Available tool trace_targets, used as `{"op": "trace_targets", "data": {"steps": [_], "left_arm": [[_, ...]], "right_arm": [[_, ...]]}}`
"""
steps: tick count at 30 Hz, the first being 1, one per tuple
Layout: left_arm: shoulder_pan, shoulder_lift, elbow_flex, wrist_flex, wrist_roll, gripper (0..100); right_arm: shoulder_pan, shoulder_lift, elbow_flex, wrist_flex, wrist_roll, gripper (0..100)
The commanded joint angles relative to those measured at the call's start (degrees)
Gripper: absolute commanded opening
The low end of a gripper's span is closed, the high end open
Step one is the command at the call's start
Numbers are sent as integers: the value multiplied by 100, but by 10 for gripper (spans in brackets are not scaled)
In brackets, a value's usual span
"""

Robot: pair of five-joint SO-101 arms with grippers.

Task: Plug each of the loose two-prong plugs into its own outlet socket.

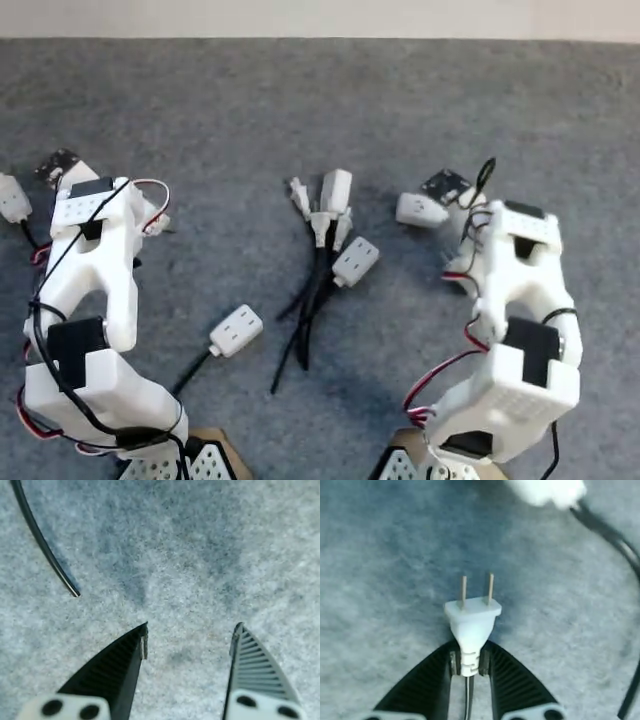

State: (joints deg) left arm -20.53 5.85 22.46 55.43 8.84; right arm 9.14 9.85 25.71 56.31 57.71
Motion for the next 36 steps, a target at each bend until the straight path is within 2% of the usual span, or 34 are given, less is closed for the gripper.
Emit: {"op": "trace_targets", "data": {"steps": [1,14,19,24,31,36], "left_arm": [[163,-13,-127,9,44,274],[215,-13,-127,9,26,274],[215,-13,-127,9,26,274],[215,-13,-127,9,26,274],[215,-13,-75,0,26,274],[215,-22,268,-589,26,274]], "right_arm": [[-505,-66,303,-13,-281,5],[-2316,-514,-4,-541,-2690,10],[-2167,-1024,374,-576,-2690,10],[-1912,-1358,910,-576,-2356,15],[-1912,-1631,1622,-1077,-2391,128],[-1903,-1833,1938,-1341,-2602,128]]}}
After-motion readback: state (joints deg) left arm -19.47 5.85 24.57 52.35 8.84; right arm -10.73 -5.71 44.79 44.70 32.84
